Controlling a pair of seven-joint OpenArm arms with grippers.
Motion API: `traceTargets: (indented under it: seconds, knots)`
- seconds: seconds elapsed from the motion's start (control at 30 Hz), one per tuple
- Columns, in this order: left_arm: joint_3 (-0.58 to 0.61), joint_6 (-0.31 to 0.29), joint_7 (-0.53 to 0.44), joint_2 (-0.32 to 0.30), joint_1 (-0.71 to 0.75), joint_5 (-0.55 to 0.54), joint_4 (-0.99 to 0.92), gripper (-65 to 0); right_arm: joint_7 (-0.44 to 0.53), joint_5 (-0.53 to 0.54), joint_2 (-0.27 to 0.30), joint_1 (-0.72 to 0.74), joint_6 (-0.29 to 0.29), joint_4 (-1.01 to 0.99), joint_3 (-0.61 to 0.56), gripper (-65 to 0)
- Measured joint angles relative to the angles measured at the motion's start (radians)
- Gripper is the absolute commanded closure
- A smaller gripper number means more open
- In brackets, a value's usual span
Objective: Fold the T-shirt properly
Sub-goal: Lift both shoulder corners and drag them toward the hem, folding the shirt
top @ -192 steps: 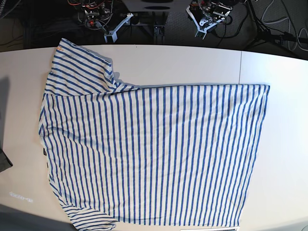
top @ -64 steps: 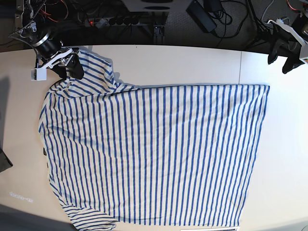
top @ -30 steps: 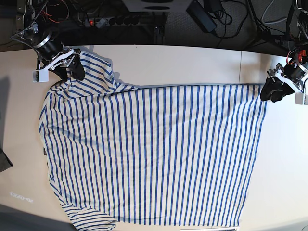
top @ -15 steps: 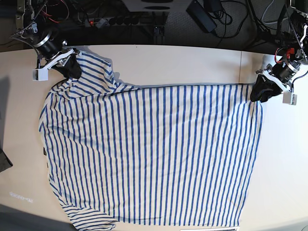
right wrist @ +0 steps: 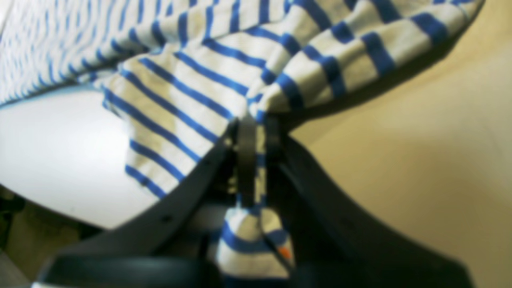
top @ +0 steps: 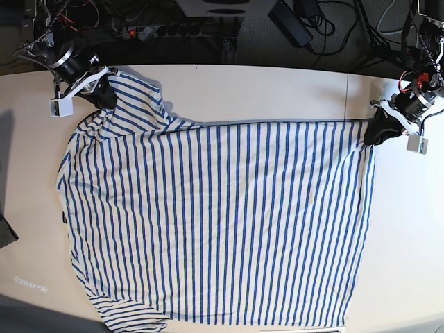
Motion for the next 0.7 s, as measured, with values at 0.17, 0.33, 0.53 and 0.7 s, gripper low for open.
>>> traceTargets:
  seconds: [0.17, 0.33, 0.53, 0.7]
  knots:
    - [-0.024, -0.001, 0.099, -0.037, 0.007, 0.009, 0.095, 0.0, -0.073, 0.01, 0.072, -0.009, 0.003, 0.059, 0.044, 0.0]
    - [-0.024, -0.001, 0.098, -0.09, 0.006, -0.001, 0.175, 0.0, -0.116, 0.024, 0.135, -0.01, 0.003, 0.143, 0.071, 0.0]
    - [-0.024, -0.001, 0.098, -0.122, 0.004, 0.002, 0.198, 0.0, -0.125, 0.032, 0.206, 0.018, 0.004, 0.199, 0.088, 0.0]
    - [-0.024, -0.001, 0.098, -0.124, 0.004, 0.004, 0.198, 0.0, -0.126, 0.038, 0.261, 0.124, 0.008, 0.199, 0.088, 0.0]
